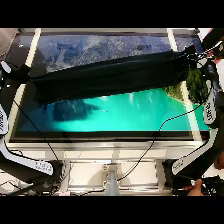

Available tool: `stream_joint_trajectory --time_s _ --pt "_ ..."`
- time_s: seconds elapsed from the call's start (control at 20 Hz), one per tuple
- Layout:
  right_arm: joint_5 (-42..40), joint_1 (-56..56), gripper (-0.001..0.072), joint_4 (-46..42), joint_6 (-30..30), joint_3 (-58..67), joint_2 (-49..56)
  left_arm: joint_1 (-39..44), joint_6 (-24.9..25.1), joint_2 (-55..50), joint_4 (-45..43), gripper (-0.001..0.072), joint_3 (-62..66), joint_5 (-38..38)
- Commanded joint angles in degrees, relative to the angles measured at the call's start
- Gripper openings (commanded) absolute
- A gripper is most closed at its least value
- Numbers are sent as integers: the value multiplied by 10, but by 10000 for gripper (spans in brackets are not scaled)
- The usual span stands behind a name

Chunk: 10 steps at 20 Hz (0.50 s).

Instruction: Fold the clothes and pants, and hang the long-sleeved shirts on hangers.

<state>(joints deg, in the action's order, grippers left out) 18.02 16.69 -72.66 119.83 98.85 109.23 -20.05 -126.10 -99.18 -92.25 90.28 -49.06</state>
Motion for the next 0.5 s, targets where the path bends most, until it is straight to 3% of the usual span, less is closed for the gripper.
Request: stream_joint_trajectory --time_s 0.0,0.05,0.1,0.15,0.2,0.25,0.45 --pt "-10 -1 46 -1 6 0 1 3 -6 -4 -6 42 0 0" --pt "-8 -1 74 -1 6 0 1 3 -6 -4 -6 82 0 0" --pt "-3 -1 207 -1 6 0 1 3 -6 -4 -5 258 0 0" --pt "9 -1 422 -1 6 0 1 3 -6 -4 -5 465 0 0" --pt "20 -1 578 -2 5 0 0 3 -6 -4 -3 566 0 -1" --pt "31 0 632 -10 5 0 1 3 -6 -3 4 570 0 -3" --pt "89 4 632 -29 4 0 0 3 -3 -2 14 570 0 -33"
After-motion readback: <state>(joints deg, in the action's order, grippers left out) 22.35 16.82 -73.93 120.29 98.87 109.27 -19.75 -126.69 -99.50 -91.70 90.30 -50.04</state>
